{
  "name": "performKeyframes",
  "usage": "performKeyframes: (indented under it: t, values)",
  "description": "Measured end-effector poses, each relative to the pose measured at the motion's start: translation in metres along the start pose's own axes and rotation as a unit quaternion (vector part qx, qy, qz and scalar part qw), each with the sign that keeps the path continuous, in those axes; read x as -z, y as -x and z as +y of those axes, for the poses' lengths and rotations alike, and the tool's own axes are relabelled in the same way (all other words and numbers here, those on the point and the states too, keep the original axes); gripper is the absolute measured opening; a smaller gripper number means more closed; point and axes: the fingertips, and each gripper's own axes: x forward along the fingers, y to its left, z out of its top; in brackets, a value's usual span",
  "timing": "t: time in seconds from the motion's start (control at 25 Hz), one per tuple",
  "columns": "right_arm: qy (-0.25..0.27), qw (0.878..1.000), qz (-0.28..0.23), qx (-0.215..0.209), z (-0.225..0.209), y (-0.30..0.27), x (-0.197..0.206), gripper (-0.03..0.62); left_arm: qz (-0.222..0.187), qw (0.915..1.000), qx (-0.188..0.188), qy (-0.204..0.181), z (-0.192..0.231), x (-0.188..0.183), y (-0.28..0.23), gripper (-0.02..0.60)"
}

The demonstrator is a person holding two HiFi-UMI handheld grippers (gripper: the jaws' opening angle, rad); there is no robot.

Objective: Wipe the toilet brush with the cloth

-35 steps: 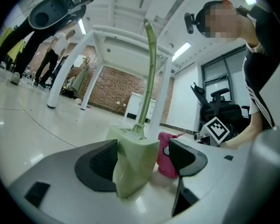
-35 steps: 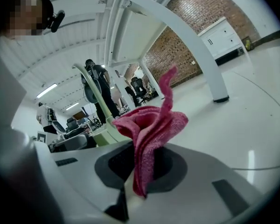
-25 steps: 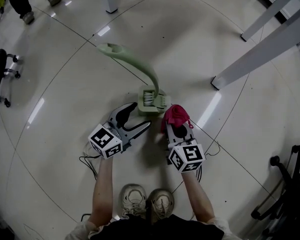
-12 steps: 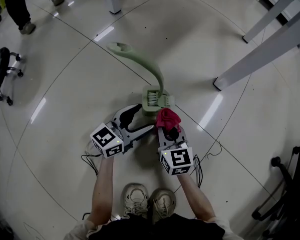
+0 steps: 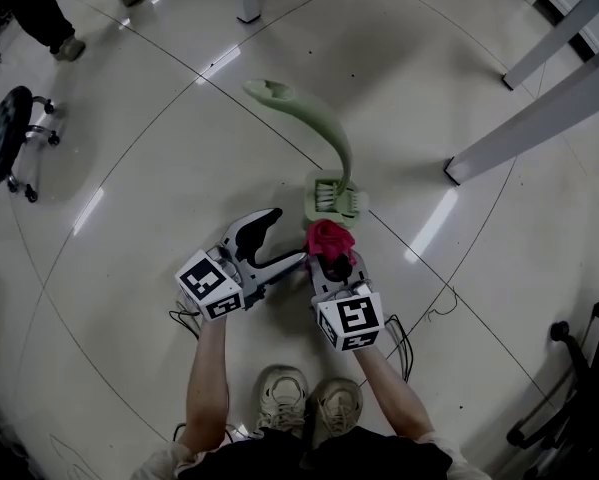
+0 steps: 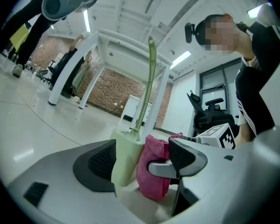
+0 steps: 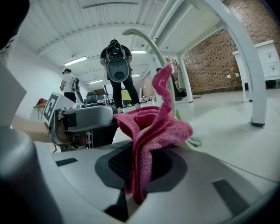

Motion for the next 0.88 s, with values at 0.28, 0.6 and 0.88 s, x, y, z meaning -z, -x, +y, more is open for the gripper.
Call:
performKeyframes:
  t: [0.28,0.6,0.88]
  values:
    - [-0.019,0.998,0.017,-0.051,0.034,-0.021,-0.003,0.032,-0.038,0.9988,-0.030,0.013,0.014,-0.024,0.033,0.337]
    - [-0.067,0.994,-0.044,-0.070,0.024,0.043,-0.112,0.032,-0.168,0.9822,0.066,-0.052,-0.017,-0.205,0.024,0.337]
    - [-0.035,0.994,-0.092,-0.054,-0.008,0.070,-0.192,0.032,-0.155,0.9749,0.130,-0.093,-0.031,-0.281,-0.018,0.336]
